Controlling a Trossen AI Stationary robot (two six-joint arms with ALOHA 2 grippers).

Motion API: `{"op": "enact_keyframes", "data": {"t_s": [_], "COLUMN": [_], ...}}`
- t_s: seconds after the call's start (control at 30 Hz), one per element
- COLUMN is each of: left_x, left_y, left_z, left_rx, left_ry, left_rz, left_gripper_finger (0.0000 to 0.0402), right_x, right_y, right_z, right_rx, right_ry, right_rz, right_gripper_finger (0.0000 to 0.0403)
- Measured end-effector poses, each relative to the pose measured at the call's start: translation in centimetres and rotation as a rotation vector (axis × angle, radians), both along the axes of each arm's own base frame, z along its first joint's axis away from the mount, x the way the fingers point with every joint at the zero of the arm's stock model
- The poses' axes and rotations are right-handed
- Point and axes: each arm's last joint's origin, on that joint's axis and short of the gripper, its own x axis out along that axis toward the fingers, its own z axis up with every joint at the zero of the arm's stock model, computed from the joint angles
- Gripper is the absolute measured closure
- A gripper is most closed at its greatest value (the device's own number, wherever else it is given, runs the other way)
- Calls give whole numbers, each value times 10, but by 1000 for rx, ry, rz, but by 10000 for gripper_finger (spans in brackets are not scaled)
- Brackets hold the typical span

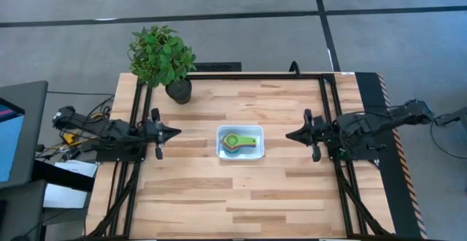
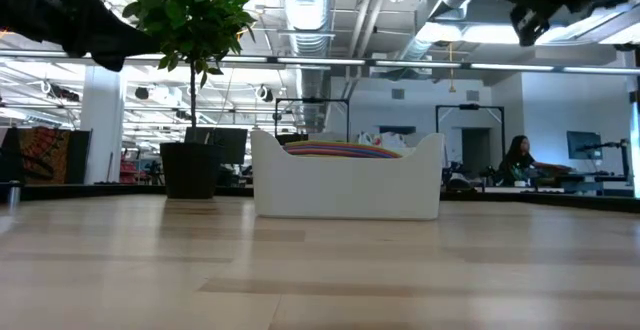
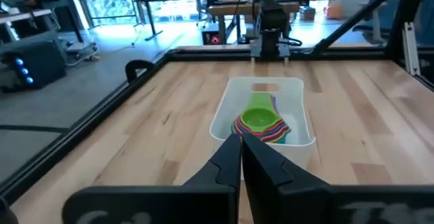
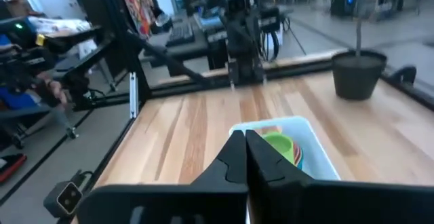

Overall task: Nest measuring cups in basket
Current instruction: Return to Home Position

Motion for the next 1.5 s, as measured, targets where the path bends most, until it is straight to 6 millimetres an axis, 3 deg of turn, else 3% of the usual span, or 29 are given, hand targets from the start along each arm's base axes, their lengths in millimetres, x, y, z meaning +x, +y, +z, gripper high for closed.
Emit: {"op": "enact_keyframes", "data": {"t_s": [0.33, 0.5, 0.87, 1.03, 1.3, 1.5], "left_x": [3, 4, 4, 9, 9, 5], "left_y": [10, 14, 15, 14, 15, 15], "left_z": [-3, -4, -7, -26, -42, -41], "left_rx": [39, 31, 25, -33, -55, -35], "left_ry": [45, 52, 76, 41, -41, -57], "left_rz": [-53, -79, -71, -93, -66, -60], "left_gripper_finger": [400, 401, 401, 401, 401, 401], "right_x": [-8, -14, -35, -43, -43, -42], "right_y": [-27, -35, -34, -33, -33, -33], "right_z": [-33, -39, -55, -61, -66, -68], "right_rx": [-9, -26, -24, -11, -72, -75], "right_ry": [-79, -110, -214, -208, -163, -171], "right_rz": [0, -6, 5, 11, 21, 20], "right_gripper_finger": [399, 397, 398, 395, 394, 398]}}
